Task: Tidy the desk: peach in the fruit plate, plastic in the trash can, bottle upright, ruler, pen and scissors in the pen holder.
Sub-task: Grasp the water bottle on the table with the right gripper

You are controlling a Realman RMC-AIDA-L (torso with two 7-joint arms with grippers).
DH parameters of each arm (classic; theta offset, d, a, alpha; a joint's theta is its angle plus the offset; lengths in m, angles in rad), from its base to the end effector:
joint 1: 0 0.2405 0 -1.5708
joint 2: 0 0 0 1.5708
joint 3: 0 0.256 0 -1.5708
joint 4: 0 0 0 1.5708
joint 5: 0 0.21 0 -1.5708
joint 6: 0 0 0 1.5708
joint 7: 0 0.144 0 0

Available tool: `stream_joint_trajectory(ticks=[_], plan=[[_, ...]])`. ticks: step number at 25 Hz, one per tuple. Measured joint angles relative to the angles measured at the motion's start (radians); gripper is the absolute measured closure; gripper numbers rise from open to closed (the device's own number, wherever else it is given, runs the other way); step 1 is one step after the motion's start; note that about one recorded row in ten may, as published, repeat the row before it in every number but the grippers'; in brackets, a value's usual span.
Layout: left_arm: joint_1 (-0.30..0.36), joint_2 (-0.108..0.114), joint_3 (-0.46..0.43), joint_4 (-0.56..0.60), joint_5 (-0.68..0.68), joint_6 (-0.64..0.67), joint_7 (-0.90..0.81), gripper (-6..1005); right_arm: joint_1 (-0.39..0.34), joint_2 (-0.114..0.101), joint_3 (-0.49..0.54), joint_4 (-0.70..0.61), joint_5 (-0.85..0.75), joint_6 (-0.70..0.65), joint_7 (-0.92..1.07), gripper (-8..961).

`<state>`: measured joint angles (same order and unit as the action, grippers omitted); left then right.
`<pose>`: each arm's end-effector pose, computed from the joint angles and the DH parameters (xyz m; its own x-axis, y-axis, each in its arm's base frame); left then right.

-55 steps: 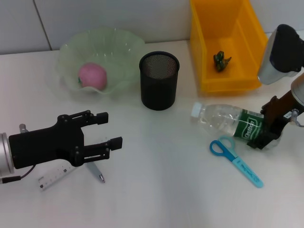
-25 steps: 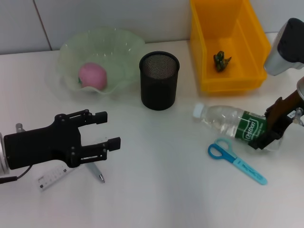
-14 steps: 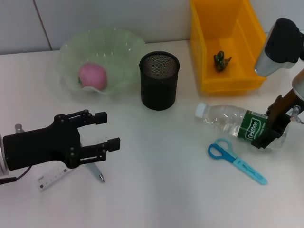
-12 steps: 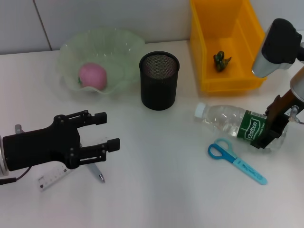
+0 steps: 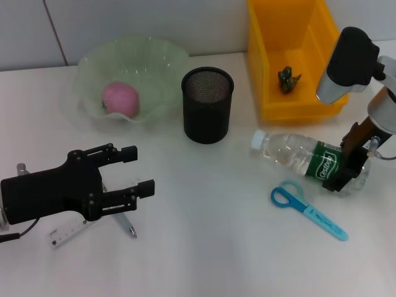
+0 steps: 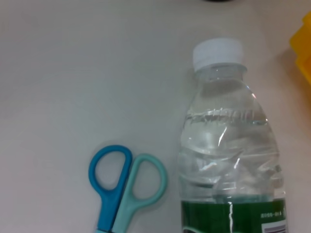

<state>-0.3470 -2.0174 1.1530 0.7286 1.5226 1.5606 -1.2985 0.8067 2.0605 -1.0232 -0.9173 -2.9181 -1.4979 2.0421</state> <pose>-0.2525 0.2952 -0.0014 0.7700 0.2264 0.5965 0.3468 -0.9333 -0.0934 0.2450 0.3906 0.0221 0.7296 -0.5029 0.4634 -0.3416 -0.8551 -0.3901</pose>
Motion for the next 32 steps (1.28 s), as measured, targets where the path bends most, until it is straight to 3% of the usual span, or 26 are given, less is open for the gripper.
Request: stream_joint_trajectory(ticks=[23,32], plan=[[0.002,0.002,0.001,0.000,0.003,0.008,0.001,288,-0.020,0.011,-0.017,-0.013,0.012,0.013,-0.033,181],[0.002,0.005,-0.010,0.000,0.003,0.009,0.001,290,-0.133,0.006,-0.007,-0.170,0.185,-0.032,-0.111,182]])
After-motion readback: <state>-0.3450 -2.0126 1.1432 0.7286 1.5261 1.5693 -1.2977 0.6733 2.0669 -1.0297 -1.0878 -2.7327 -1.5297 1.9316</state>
